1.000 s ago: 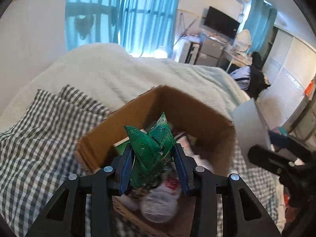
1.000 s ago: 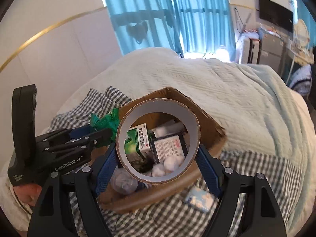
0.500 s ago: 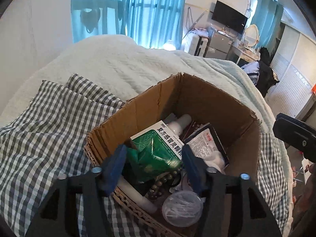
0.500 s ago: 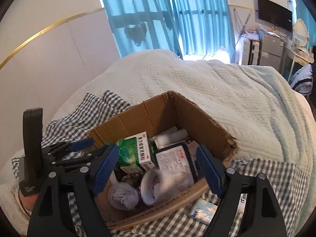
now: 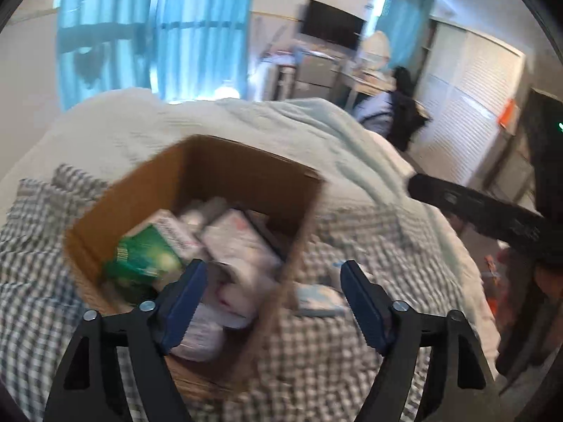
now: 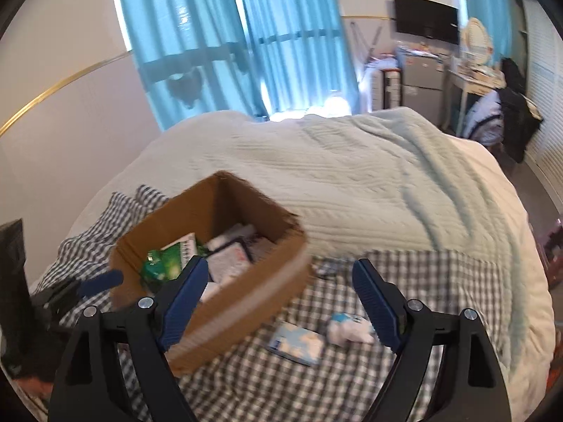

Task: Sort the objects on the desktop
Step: 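Move both tools back to the tissue pack and white plush toy, then grasp the blue floral tissue pack with the left tool while the right tool grasps the white plush toy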

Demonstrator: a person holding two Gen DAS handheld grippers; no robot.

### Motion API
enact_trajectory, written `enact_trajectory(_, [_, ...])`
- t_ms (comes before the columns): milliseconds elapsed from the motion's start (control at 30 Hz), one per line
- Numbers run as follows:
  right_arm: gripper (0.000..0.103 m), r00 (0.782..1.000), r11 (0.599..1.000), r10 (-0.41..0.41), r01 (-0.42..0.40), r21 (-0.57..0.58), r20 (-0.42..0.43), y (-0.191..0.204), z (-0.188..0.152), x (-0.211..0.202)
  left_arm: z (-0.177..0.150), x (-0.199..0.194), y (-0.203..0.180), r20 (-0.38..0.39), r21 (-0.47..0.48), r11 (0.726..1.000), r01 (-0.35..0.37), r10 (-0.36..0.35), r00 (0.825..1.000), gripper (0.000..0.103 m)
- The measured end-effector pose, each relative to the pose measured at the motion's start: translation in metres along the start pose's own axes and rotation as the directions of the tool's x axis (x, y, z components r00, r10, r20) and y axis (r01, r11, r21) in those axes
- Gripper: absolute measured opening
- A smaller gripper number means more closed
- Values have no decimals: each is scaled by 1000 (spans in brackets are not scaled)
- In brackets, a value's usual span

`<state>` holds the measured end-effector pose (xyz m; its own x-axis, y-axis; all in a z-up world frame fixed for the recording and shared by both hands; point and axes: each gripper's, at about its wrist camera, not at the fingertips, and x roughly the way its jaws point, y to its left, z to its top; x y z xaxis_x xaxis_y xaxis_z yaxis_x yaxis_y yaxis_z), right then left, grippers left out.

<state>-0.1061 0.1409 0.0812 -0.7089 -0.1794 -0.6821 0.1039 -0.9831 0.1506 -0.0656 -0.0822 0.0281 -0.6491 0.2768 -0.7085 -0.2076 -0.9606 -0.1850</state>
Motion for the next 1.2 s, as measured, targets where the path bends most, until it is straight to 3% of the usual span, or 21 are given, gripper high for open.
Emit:
enact_trajectory(133, [85,999,999,-36,36,22,-13,-27,-13,-1,-13,20,-32,-57,46,997,59,-56,997,83])
enact_trajectory(300, [85,998,998,-47,49,42,-46,-57,-33,9,-40,63,-59,-156,50,996,74,-65,986,83])
enact_trajectory(567, [85,991,996,-42,52,71,-131,-96,-65,39,-66,128,-61,-221,16,1000,-5,8,975,83])
enact_trajectory(933, [85,972,997,-15,33,75,-233,-109,-94,105,-86,178,-70,-214,55,997,-55,65,975,83])
enact_trajectory(1200, [85,960,990,23,16,138,-278,-118,-102,127,-89,200,-71,-196,52,992,-112,120,973,83])
